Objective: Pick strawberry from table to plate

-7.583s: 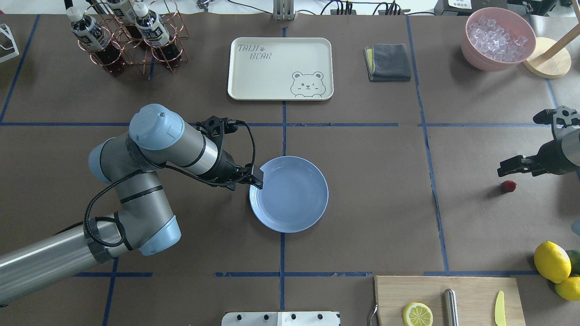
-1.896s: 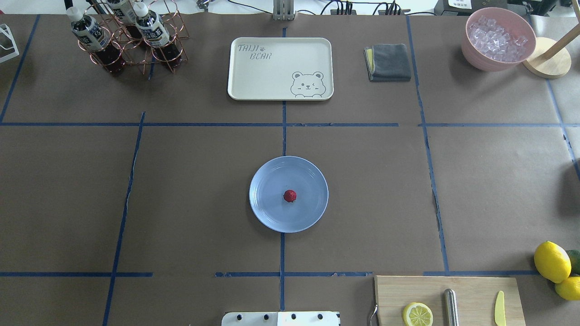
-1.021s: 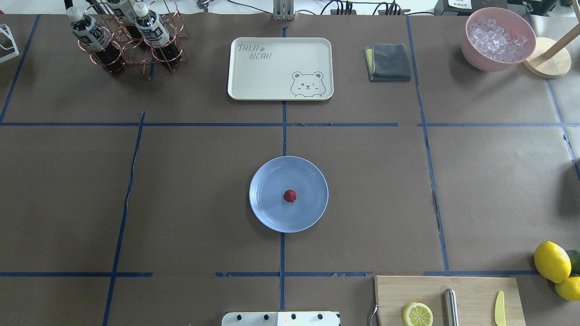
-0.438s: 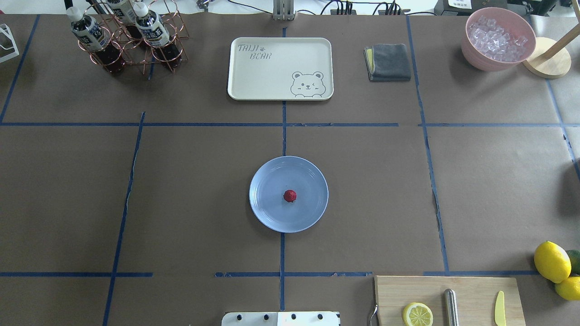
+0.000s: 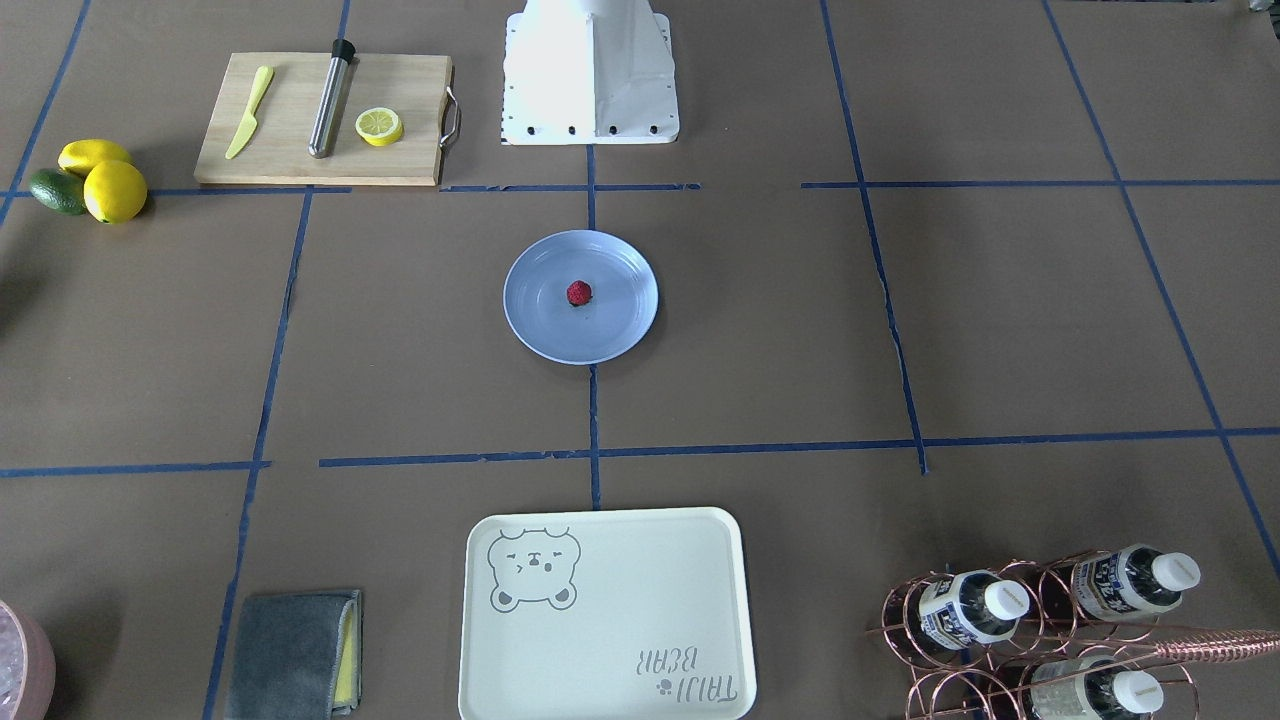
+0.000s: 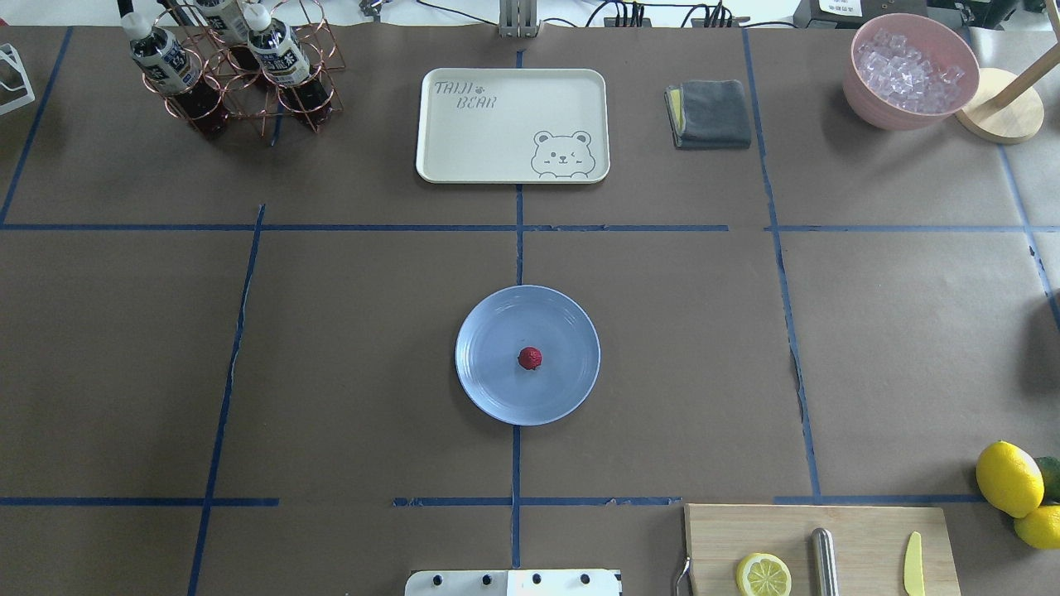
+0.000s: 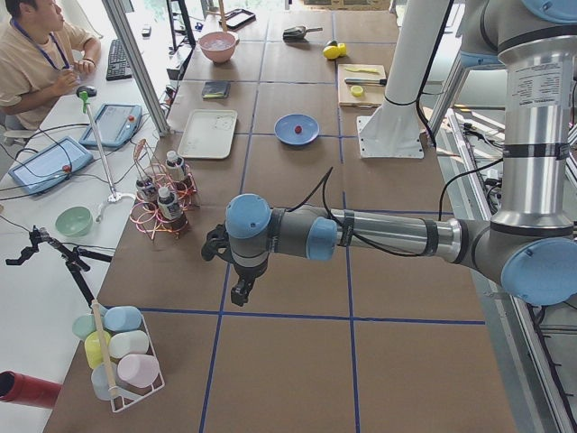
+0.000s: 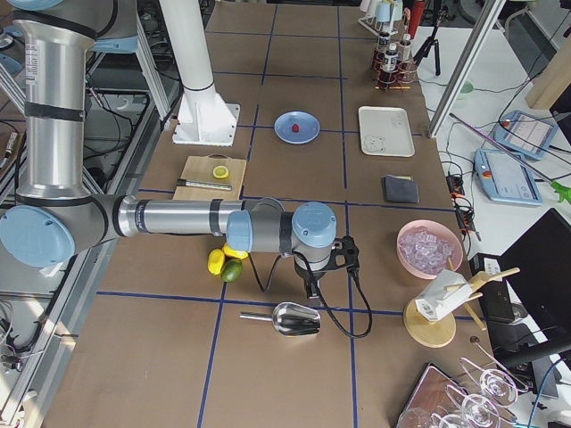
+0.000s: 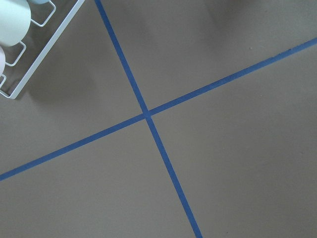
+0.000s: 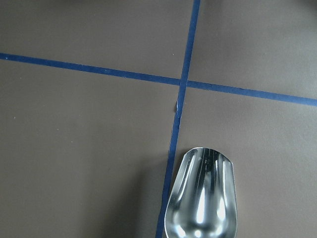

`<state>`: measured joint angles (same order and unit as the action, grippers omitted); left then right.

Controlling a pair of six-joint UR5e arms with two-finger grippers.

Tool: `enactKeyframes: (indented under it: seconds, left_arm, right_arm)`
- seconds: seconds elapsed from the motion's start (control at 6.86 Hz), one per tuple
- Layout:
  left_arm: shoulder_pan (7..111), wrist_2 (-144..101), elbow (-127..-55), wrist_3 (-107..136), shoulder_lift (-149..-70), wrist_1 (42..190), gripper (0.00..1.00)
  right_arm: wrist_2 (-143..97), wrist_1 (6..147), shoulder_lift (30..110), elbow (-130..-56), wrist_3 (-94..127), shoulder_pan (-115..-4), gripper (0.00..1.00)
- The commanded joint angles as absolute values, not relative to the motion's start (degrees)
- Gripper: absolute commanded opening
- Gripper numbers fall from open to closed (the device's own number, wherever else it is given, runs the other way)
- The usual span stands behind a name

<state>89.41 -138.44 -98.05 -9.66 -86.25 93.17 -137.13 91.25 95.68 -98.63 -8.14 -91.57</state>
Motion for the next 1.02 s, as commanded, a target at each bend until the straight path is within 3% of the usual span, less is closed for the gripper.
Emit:
enactKeyframes:
  seconds: [0.0,0.58,0.88]
  left_arm:
    - [89.30,-140.54,-97.56,-2.29,-85.96,93.52,1.00]
    - [89.12,-139.93,-98.44,-2.29,-86.74,93.60,1.00]
    - [89.56,-139.92,-99.40,-2.37,-90.68,93.34,1.00]
  right_arm:
    - [-136.41,91.23,95.54,-98.79,-4.16,-91.58,1.00]
    - [-134.66,91.58,94.66,-99.05,-4.30,-91.49,1.00]
    - [-134.65,91.50,95.10,-100.02,-4.31,-91.49,1.00]
